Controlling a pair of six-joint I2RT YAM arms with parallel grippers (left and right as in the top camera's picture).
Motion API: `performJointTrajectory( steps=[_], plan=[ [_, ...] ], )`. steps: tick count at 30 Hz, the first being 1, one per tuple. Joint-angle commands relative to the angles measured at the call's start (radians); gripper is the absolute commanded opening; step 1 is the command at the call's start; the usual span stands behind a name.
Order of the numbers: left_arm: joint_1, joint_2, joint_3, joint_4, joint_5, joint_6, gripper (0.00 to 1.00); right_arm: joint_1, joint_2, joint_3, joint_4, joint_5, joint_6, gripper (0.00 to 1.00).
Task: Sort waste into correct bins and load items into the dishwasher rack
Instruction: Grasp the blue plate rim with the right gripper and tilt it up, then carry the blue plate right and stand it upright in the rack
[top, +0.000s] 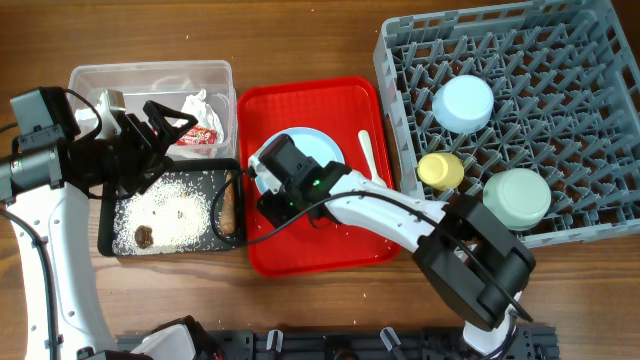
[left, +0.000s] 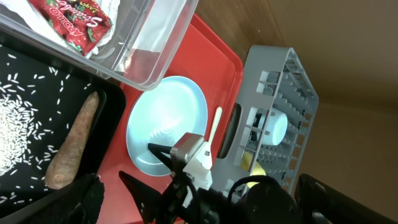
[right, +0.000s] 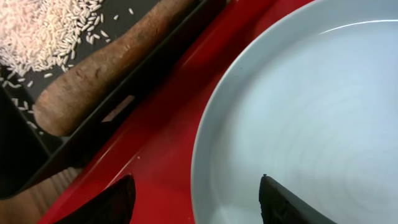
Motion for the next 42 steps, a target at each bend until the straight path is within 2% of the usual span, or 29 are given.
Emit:
performJointTrajectory(
  steps=[1,7,9,12,14,19,23,28,32,35,39,41,42],
  plan=[
    [0.006,-0.014,0.010,0.002,0.001,0.013,1.00,0.005,0.026,0.005,0.009,0.048,-0.043,0.64],
    [0.006,-0.014,0.010,0.002,0.001,0.013,1.00,0.005,0.113,0.005,0.017,0.069,-0.046,0.63],
    [0.006,-0.014,0.010,0.002,0.001,0.013,1.00,0.005,0.117,0.005,0.015,0.101,-0.035,0.54],
    [0.006,-0.014,0.010,0.002,0.001,0.013,1.00,0.005,0.117,0.005,0.012,0.103,-0.035,0.17],
    [0.006,-0.014,0.010,0.002,0.001,0.013,1.00,0.005,0.115,0.006,0.006,0.103,-0.035,0.10],
    [0.006,-0.014,0.010,0.002,0.001,0.013,1.00,0.005,0.087,0.006,-0.026,0.112,-0.036,0.09],
    [0.006,-0.014,0.010,0.002,0.001,0.013,1.00,0.005,0.083,0.006,-0.092,0.268,-0.037,0.11],
    [0.006,-0.014,0.010,0.002,0.001,0.013,1.00,0.005,0.083,0.006,-0.136,0.350,-0.036,0.15],
    [0.006,-0.014,0.010,0.002,0.001,0.013,1.00,0.005,0.083,0.006,-0.135,0.361,-0.036,0.16],
    [0.006,-0.014,0.010,0.002,0.001,0.013,1.00,0.005,0.083,0.006,-0.135,0.328,-0.040,0.22],
    [0.006,-0.014,0.010,0.002,0.001,0.013,1.00,0.005,0.083,0.005,-0.135,0.320,-0.039,0.14],
    [0.006,-0.014,0.010,0.002,0.001,0.013,1.00,0.005,0.083,0.005,-0.137,0.320,-0.039,0.04],
    [0.006,-0.014,0.010,0.002,0.001,0.013,1.00,0.005,0.083,0.005,-0.138,0.320,-0.039,0.04]
  ],
)
